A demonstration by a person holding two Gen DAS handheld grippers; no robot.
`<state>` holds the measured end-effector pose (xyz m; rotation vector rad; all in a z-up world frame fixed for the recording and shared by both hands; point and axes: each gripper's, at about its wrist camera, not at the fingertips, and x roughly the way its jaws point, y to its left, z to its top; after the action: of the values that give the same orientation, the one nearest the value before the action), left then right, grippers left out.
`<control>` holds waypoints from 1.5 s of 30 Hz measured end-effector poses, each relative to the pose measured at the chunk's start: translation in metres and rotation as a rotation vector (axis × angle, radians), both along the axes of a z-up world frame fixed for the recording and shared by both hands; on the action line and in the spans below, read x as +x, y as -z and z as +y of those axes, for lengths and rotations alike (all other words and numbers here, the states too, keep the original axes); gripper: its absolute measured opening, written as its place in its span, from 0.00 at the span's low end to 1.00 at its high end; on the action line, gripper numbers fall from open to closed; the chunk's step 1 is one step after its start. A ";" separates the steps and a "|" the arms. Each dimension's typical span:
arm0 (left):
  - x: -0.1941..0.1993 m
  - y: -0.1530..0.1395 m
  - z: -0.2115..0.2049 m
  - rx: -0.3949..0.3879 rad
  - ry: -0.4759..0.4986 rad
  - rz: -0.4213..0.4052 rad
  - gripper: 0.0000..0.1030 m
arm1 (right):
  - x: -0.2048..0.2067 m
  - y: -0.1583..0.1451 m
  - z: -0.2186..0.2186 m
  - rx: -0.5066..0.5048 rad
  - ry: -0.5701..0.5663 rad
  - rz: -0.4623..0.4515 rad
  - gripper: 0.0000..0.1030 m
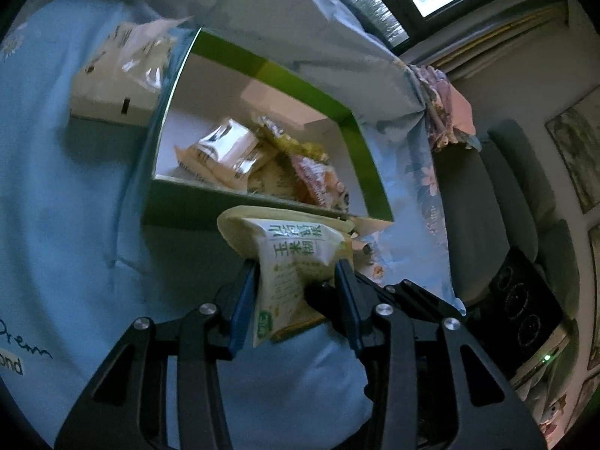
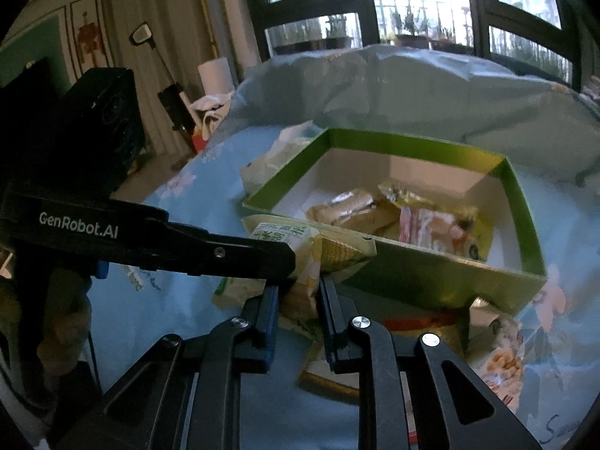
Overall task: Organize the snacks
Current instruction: 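Lift the beige bag with the left tool and carry it over the box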
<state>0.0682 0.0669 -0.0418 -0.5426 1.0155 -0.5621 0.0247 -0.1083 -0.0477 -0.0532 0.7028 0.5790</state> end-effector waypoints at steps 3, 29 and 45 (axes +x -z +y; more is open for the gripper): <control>0.005 -0.008 0.000 -0.003 0.001 -0.020 0.39 | 0.003 -0.009 0.000 0.005 0.008 -0.023 0.21; 0.104 -0.026 -0.003 -0.013 -0.027 -0.100 0.39 | 0.099 -0.034 0.005 0.027 0.091 -0.071 0.21; 0.127 0.003 0.001 -0.008 -0.052 -0.023 0.39 | 0.133 -0.005 0.014 -0.027 0.091 0.005 0.21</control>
<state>0.1950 0.0683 -0.0453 -0.5672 0.9746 -0.5251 0.1579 -0.0948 -0.0426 -0.0446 0.7147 0.4830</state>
